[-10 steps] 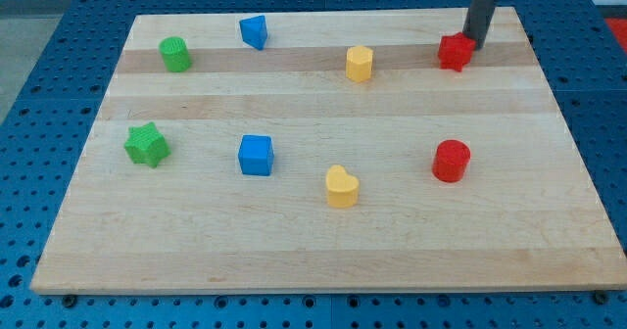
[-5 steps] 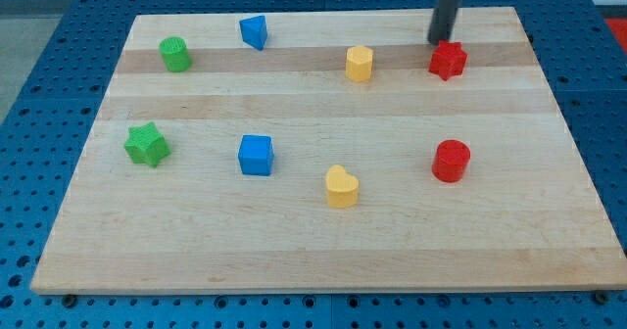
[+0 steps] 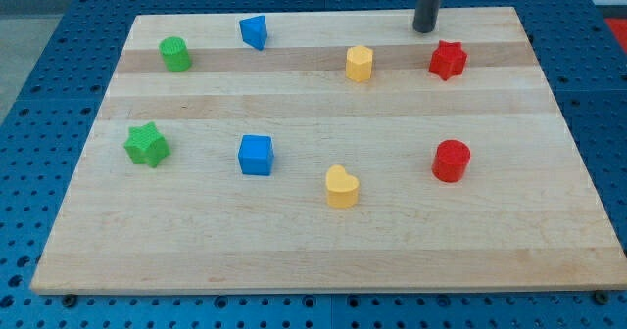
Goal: Move red star slightly down
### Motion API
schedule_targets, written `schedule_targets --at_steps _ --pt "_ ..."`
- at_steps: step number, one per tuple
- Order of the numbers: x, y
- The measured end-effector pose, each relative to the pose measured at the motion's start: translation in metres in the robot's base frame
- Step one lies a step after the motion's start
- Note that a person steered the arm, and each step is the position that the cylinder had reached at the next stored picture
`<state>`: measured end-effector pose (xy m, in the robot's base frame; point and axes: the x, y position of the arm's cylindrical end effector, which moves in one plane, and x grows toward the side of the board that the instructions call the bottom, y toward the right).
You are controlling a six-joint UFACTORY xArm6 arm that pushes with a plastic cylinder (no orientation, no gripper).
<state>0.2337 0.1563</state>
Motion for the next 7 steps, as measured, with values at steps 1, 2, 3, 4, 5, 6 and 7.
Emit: schedule_targets --at_steps 1,2,3,4,5,6,7 --pt "0.001 0.021" --pt "0.001 0.024" --pt "0.015 0.024" --pt "0.067 0.024" --pt "0.101 0.024" --pt "0.118 0.024" --pt "0.152 0.024"
